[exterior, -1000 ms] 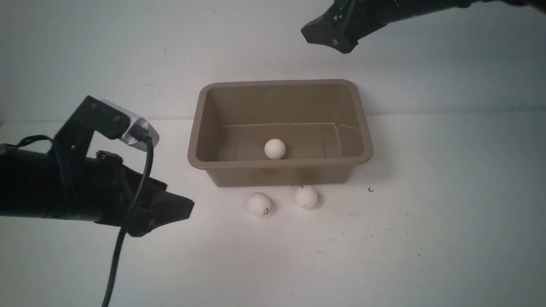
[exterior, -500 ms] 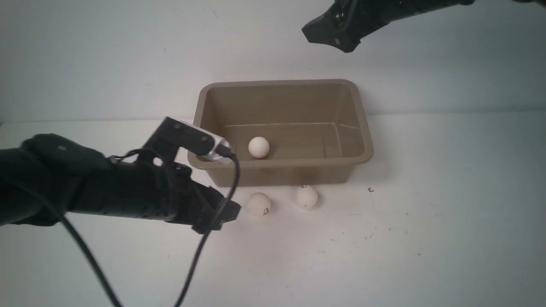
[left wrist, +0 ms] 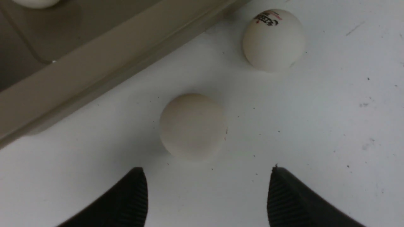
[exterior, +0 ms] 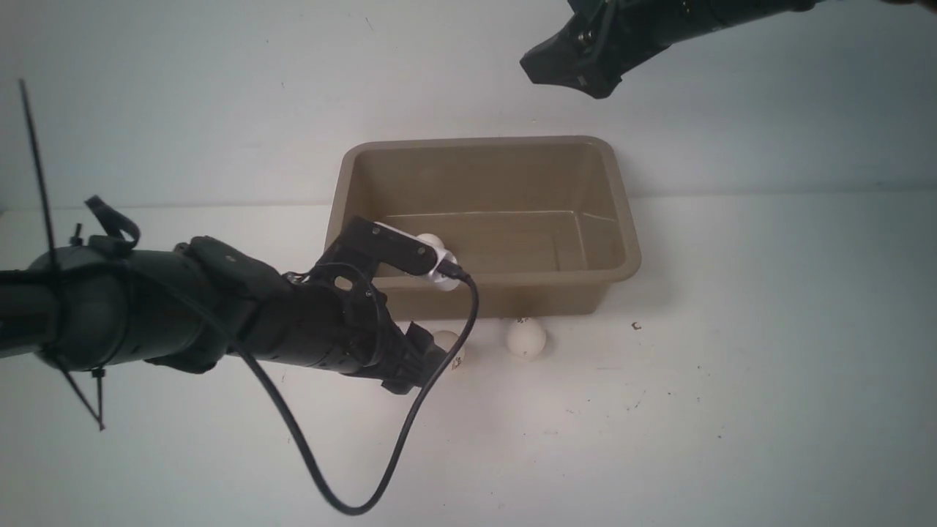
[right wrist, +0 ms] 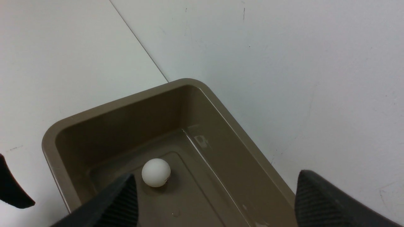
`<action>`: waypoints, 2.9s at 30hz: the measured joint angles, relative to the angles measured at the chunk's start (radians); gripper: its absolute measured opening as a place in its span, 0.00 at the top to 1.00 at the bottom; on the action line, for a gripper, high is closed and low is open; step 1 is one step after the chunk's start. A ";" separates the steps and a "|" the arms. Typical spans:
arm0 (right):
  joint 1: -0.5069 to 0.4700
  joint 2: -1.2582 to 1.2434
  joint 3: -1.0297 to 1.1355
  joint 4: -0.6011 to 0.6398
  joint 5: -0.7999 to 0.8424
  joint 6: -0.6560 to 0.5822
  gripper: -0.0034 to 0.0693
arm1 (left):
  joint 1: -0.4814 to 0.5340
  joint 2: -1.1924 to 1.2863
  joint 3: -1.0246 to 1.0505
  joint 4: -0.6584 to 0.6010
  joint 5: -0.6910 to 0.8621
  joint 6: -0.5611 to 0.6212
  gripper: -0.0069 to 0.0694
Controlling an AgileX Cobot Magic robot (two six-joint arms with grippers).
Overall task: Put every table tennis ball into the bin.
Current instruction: Use the left arm to clamp the table tennis ball closest to it
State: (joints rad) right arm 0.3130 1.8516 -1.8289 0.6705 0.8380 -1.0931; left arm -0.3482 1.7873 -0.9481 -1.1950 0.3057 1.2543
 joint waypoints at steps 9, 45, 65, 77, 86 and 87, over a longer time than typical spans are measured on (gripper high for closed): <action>0.000 0.000 0.000 -0.008 -0.001 -0.001 0.12 | -0.003 0.074 -0.048 -0.051 0.006 0.000 0.30; 0.000 0.000 0.000 -0.046 0.004 -0.008 0.14 | -0.081 0.196 -0.081 -0.423 -0.073 0.252 0.30; 0.000 0.000 0.000 -0.046 -0.002 -0.011 0.14 | -0.093 0.118 -0.079 -0.478 -0.064 0.331 0.30; 0.000 0.000 0.000 -0.043 -0.007 -0.008 0.14 | -0.138 0.119 -0.124 -0.523 -0.128 0.455 0.30; 0.000 0.000 0.000 -0.047 -0.007 -0.017 0.14 | -0.154 0.153 -0.128 -0.525 -0.133 0.422 0.30; 0.000 0.000 0.000 -0.047 -0.008 -0.019 0.14 | -0.159 0.153 -0.128 -0.525 -0.135 0.422 0.30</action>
State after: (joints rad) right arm 0.3130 1.8516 -1.8289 0.6234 0.8304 -1.1117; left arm -0.5071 1.9403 -1.0763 -1.7203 0.1705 1.6758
